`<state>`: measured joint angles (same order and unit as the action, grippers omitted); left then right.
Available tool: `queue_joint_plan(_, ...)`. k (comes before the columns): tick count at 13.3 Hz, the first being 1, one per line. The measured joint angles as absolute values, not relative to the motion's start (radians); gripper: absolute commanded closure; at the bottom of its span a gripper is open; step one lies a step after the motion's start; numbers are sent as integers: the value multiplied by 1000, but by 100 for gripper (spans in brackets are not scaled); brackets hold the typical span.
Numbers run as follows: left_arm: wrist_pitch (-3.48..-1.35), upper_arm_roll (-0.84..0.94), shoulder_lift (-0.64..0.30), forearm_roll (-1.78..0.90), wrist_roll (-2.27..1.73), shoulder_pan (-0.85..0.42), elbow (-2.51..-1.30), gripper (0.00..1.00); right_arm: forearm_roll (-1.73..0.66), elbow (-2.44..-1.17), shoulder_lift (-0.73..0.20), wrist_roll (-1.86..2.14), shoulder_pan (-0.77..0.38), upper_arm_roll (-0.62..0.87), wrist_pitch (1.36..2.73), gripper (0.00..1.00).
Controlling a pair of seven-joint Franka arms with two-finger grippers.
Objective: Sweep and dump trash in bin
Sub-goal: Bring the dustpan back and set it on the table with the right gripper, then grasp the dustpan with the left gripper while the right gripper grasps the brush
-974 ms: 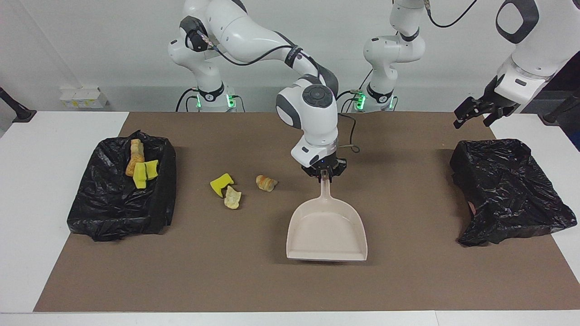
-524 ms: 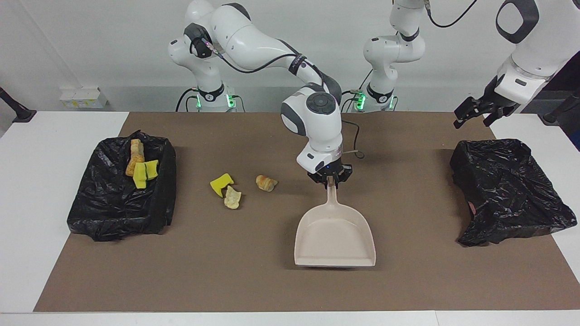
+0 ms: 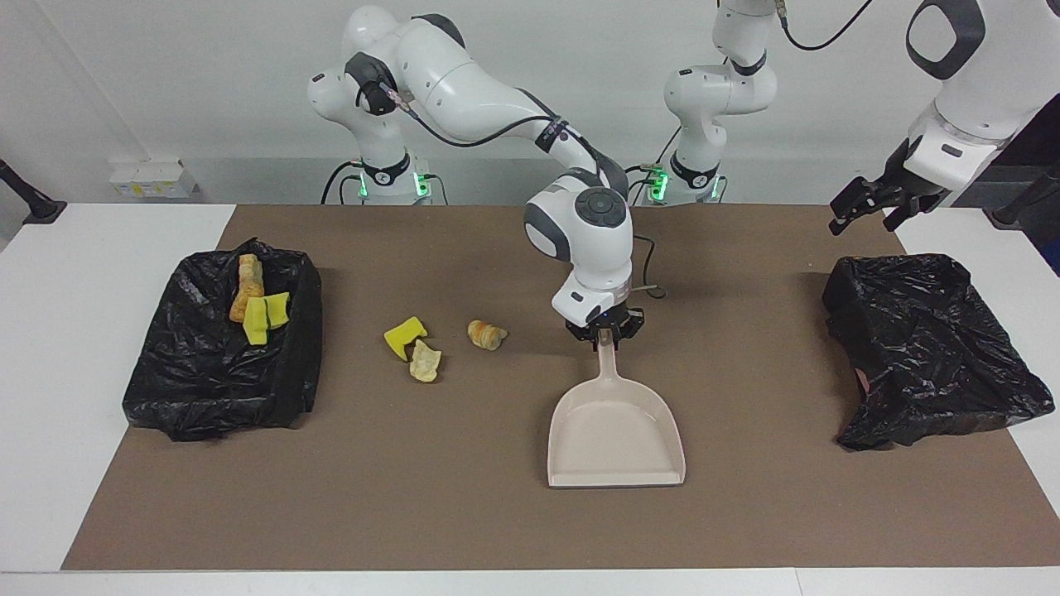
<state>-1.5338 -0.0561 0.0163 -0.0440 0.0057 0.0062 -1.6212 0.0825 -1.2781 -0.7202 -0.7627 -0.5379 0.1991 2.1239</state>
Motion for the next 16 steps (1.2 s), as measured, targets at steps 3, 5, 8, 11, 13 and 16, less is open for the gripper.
queue_joint_plan(3,-1534,-56,16,-44,6,6,-1621,0,84,-1277,-672,-762,-527,199,2100,0)
queue_joint_plan(5,-1534,-56,16,-44,6,6,-1621,0,84,-1288,-598,-753,-521,200,2003,0)
queue_joint_plan(8,-1534,-56,16,-44,6,6,-1621,0,49,-1370,-456,-702,-522,214,1887,0)
queue_joint_plan(11,-1534,-56,16,-44,6,6,-1621,0,-66,-1615,-283,-702,-565,237,1901,0)
queue_joint_plan(13,-1534,-56,16,-44,6,6,-1621,0,-119,-1818,-187,-702,-609,240,2016,0)
queue_joint_plan(16,-1534,-52,16,-44,6,4,-1620,0,-136,-2097,-141,-715,-713,241,2264,0)
